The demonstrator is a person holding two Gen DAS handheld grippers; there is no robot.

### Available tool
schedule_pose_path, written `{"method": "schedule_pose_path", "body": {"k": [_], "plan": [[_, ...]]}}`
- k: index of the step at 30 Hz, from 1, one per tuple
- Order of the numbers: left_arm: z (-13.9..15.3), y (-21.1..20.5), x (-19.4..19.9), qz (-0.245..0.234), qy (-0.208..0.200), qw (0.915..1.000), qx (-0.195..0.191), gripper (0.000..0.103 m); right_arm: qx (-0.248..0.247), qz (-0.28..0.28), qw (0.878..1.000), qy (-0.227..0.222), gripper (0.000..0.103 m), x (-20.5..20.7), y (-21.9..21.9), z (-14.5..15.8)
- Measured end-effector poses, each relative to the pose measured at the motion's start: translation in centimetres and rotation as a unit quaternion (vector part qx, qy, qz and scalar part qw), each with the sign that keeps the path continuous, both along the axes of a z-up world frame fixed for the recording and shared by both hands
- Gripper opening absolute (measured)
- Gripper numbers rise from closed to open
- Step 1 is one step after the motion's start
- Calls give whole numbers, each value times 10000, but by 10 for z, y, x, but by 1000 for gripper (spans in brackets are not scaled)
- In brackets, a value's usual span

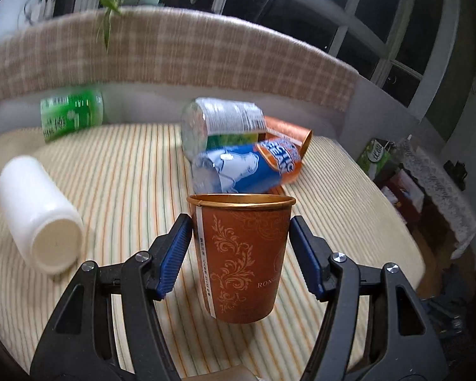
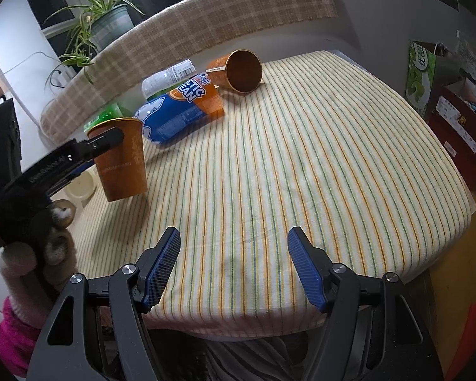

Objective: Flip cup upright
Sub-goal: 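Rotate the orange cup rim-up with the left tool and lower it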

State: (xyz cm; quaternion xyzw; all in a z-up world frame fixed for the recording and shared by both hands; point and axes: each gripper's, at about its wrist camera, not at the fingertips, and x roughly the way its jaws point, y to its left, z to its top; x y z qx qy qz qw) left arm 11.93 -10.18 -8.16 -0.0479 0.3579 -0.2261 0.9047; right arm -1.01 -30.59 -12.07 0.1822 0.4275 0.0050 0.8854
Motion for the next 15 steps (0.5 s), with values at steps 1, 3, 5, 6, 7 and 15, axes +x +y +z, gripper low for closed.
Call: {"method": "schedule_pose_path", "body": {"k": [1,3,5,6,7,15], "plan": [[0,-1,-2,13,-158,9998,72,65,-10,-6,10000,-2,70,0,0,0],[-2,-3,-5,12,-370,9991,206,65,-19,-9,10000,-4,70,0,1,0],[-6,-4,-9,-13,-396,9987,310,65,-26,-12,10000,-11,70,0,1,0],[-8,-4,-11,-27,-424,9986,321,65,-38,-16,10000,-17,70,0,1,0],[-8,-3,-14,-28,-464,9984,328,65,-52,-21,10000,-24,70,0,2,0],[-5,2,-31,-128,-406,9980,463,65,-112,20,9999,-96,70,5,7,5]]}}
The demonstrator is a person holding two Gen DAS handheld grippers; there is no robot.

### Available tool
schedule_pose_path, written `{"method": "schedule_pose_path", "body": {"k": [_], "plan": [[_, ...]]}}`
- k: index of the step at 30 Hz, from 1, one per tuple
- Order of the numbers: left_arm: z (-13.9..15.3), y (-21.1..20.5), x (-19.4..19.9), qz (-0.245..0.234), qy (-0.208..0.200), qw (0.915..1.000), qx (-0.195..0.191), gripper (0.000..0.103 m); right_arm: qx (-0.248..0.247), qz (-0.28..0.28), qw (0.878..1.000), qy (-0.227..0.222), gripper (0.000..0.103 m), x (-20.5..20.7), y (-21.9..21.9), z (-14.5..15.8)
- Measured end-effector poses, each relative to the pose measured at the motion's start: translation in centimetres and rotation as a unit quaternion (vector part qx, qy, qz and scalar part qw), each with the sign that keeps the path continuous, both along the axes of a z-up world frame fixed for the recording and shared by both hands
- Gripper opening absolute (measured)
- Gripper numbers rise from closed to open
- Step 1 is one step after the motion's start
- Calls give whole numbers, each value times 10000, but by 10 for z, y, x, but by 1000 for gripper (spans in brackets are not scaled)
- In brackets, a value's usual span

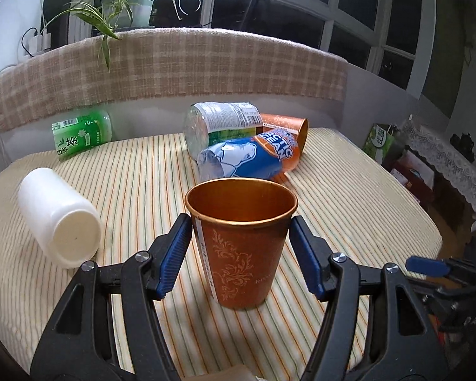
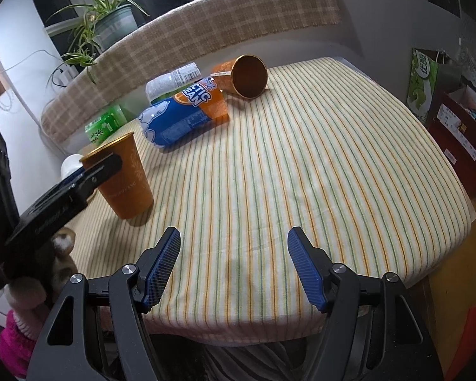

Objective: Flip cup upright
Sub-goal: 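Rotate the orange cup rim-up with the left tool and lower it, then set the cup on its base and open the left tool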

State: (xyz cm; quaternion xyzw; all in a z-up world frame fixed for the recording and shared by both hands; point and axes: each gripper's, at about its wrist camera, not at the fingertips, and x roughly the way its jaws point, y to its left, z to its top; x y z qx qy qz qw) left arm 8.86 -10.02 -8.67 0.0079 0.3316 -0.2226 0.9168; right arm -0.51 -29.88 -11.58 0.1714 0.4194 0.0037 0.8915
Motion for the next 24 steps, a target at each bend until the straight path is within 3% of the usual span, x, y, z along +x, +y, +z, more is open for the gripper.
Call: {"method": "schedule_pose_path", "body": {"k": [10,15,24], "plan": [[0,9,-6,-78,298,9993,-189,65,-286,-2,9993,-238,70,2,6,13],[-1,11,-9,-140,399,9988,-261,65,-783,-131,9954,-528,70,2,8,20],[-5,10,-14,-265,505,9980,-286,65,-1077,-203,9906,-823,70,3,10,28]]}}
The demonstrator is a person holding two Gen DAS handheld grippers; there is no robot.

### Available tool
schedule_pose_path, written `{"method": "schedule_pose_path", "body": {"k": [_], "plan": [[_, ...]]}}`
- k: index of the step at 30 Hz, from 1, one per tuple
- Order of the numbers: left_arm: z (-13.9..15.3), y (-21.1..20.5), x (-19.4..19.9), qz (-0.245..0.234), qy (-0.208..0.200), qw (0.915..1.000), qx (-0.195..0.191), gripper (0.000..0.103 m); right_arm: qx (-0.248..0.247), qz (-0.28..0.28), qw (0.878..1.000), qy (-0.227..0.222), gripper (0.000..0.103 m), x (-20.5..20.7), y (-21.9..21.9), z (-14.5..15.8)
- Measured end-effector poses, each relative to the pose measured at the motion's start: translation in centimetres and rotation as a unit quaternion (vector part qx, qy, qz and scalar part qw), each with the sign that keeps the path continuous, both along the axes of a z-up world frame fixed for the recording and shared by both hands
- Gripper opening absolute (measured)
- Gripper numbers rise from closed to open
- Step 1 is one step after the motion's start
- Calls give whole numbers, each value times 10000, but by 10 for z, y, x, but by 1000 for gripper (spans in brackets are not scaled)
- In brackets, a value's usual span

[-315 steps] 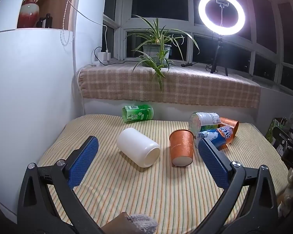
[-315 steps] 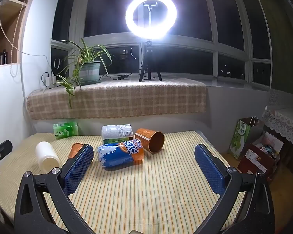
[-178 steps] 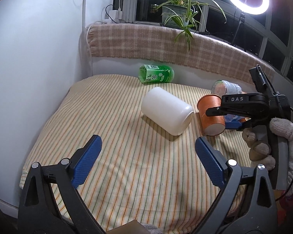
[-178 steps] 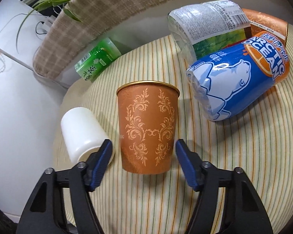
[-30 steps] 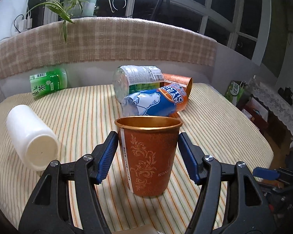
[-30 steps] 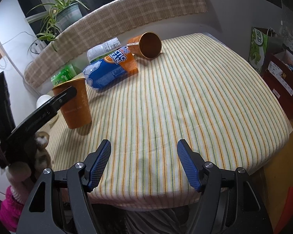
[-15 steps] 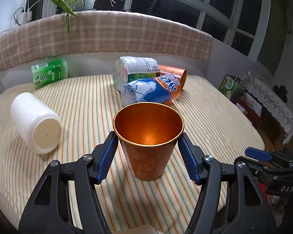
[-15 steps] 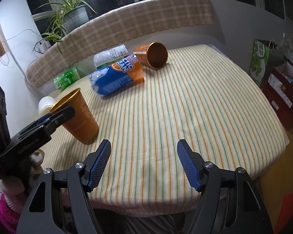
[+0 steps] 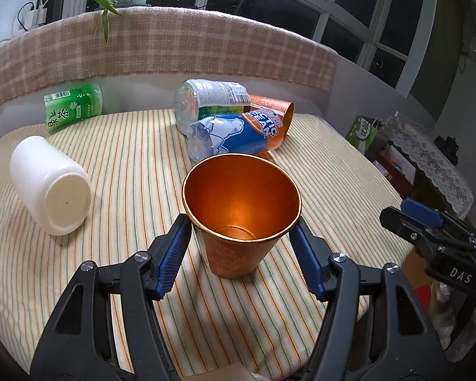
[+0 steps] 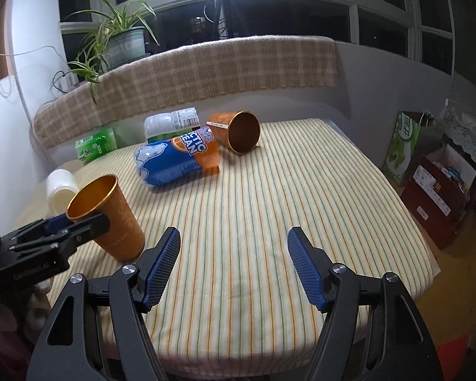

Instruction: Flip cup upright

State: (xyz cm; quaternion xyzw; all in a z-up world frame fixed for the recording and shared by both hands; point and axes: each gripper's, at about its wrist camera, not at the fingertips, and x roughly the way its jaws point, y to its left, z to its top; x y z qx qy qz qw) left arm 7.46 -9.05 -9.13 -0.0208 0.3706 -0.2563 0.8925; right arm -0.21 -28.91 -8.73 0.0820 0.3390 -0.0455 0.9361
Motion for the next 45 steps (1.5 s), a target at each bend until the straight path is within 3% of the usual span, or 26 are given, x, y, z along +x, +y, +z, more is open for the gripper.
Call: {"method": "schedule_pose_path", "body": {"k": [19,24,33,40,42,45], "plan": [[-19,16,-7,25,449,9990,10,66,38,-20,10000,-3,70,-1,-1,-1],[-17,30,-17,156,353,9992,77,67,4,41,10000,-45,70,0,5,1],[17,55,-38,797,-374,9960,182,67,0,118,9997,-211,70,1,15,8],[50,67,-65,1421,-1302,9808,298,68,-47,141,9988,-458,71,-2,20,17],[58,70,-70,1514,-1481,9770,256,81,-29,150,9984,-549,75,-3,19,19],[68,72,-78,1676,-1796,9689,298,83,-71,112,9976,-678,76,-5,20,23]]}}
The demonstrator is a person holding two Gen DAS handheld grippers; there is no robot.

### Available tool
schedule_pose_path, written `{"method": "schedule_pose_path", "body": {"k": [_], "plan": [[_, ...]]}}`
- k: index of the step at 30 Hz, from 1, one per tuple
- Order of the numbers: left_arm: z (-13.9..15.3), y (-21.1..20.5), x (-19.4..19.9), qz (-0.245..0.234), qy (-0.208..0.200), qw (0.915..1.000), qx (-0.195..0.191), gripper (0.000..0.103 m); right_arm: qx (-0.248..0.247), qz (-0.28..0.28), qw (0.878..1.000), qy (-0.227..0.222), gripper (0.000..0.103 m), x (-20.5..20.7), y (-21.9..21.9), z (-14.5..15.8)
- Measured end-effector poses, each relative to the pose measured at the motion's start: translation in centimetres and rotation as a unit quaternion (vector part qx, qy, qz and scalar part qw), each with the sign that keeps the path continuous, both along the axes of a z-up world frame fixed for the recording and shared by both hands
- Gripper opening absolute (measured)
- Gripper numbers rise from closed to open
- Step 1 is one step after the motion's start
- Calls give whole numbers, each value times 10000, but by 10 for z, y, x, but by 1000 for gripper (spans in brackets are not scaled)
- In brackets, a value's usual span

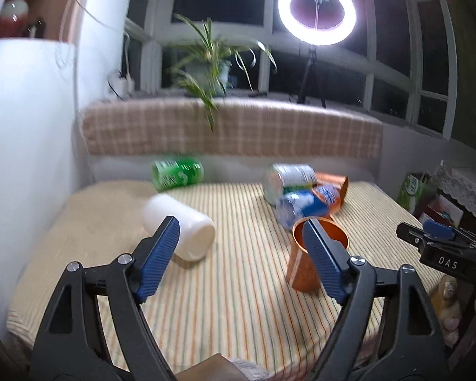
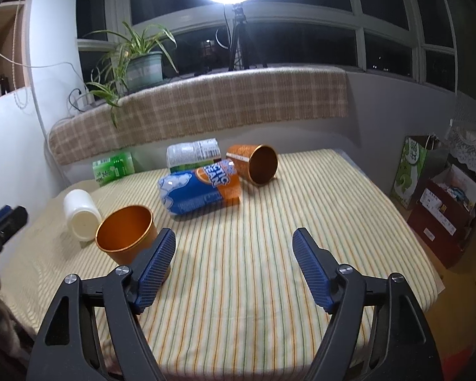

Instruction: Flip cup upright

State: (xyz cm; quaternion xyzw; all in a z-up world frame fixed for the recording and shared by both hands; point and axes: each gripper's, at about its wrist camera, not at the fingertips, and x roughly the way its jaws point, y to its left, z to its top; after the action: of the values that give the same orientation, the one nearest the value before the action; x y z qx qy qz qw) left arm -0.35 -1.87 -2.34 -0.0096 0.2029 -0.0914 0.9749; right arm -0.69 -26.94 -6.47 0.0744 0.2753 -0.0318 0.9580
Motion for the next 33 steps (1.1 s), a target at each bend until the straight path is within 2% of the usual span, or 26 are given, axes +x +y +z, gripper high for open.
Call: {"method": "schedule_pose_path", "body": {"k": [8,11,15,23,27,33], "plan": [[6,2,-12,107,-182,9997,78,92,-25,-84,9997,-220,81,-6,-1,5],[5,2,-14,147,-196,9996,100,103,-88,-134,9995,-262,84,-7,-1,5],[3,4,-15,312,-227,9991,150,103,-168,-293,9989,-324,88,-7,-1,6],[-4,9,-12,346,-53,9994,84,103,-523,-439,9957,-623,99,-10,7,17],[-4,11,-12,393,-48,9992,62,103,-741,-445,9934,-758,100,-11,13,21],[-4,14,-12,442,-52,9990,52,103,-735,-430,9930,-814,100,-11,14,22]]}}
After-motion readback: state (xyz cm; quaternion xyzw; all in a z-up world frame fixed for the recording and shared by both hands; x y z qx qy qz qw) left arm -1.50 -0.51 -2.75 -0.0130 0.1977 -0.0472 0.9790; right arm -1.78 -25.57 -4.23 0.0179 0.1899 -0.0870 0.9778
